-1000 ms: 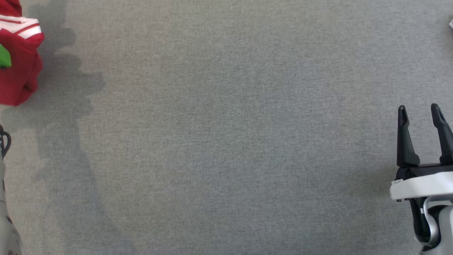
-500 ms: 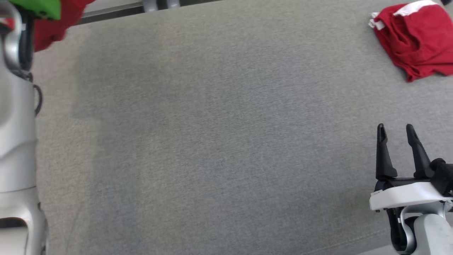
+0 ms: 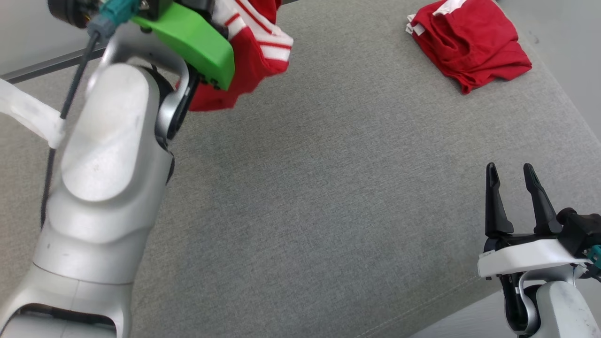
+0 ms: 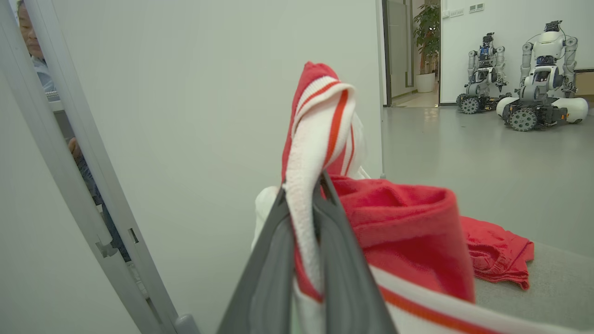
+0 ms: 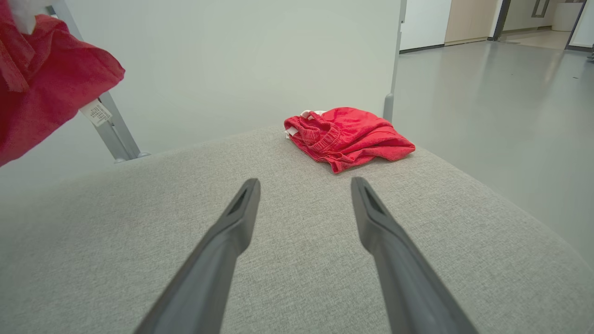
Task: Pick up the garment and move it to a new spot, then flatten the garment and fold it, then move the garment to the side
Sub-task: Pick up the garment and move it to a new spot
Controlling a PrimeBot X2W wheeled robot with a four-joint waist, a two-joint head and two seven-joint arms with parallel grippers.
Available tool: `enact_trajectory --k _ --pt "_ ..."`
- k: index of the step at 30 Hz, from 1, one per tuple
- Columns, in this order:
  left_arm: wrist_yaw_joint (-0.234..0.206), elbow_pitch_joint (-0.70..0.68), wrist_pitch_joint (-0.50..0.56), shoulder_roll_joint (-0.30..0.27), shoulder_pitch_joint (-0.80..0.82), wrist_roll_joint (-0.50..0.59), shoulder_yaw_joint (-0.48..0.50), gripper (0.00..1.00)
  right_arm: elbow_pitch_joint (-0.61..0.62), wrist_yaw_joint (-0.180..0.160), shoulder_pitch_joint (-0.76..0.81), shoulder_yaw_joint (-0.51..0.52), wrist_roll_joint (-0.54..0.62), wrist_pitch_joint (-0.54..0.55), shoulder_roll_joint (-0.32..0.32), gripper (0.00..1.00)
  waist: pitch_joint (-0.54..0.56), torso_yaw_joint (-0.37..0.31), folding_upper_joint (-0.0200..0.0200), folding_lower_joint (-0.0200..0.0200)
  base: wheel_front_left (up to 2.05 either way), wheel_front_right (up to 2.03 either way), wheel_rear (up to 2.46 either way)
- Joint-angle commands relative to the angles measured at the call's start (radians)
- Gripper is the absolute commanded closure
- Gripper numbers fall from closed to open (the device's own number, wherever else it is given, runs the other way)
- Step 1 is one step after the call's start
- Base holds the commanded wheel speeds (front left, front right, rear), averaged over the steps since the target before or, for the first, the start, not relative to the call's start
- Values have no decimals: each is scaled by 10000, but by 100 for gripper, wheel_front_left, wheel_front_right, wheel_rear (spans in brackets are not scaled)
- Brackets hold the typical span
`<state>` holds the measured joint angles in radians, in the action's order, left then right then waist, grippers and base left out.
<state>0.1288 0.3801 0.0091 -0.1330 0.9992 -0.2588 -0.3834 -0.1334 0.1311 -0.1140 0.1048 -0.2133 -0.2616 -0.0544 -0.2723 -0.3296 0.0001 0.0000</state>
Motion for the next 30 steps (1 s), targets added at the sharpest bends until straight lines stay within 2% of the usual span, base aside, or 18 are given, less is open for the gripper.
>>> enact_trajectory --k 1,12,13,14,15,19,23,30 --pt "25 90 -119 64 -333 -153 -30 100 32 -4 33 1 -69 -42 15 0 91 -205 -1 0 0 0 0" --pt "-117 1635 -876 613 -3285 -675 -1024 100 -11 -3 -54 -373 -120 -43 36 0 71 -133 -1 0 0 0 0" --pt "-117 1831 -962 641 -3485 -682 -1159 81 -17 -3 -69 -406 -125 -43 37 0 85 -95 -1 0 0 0 0" --pt "-113 1984 -1037 662 -3587 -592 -1322 55 -22 -3 -81 -431 -119 -43 38 0 98 -64 -1 0 0 0 0" --pt "-103 2159 -1137 696 -3685 -586 -1469 0 -16 -3 -93 -446 -114 -44 37 0 110 -19 -1 0 0 0 0" --pt "-79 2359 -1773 755 -3583 -754 -1716 0 -12 -4 -17 -438 -25 -44 37 0 311 230 -1 0 0 0 0" --pt "-286 2091 -2400 753 -3348 -832 -1488 0 47 -3 156 -464 87 -44 38 0 651 592 -1 0 0 0 0" --pt "-790 1423 -2728 154 -3989 -952 -596 0 212 -3 314 -582 214 -41 -42 0 1181 1454 -1 0 0 0 0"
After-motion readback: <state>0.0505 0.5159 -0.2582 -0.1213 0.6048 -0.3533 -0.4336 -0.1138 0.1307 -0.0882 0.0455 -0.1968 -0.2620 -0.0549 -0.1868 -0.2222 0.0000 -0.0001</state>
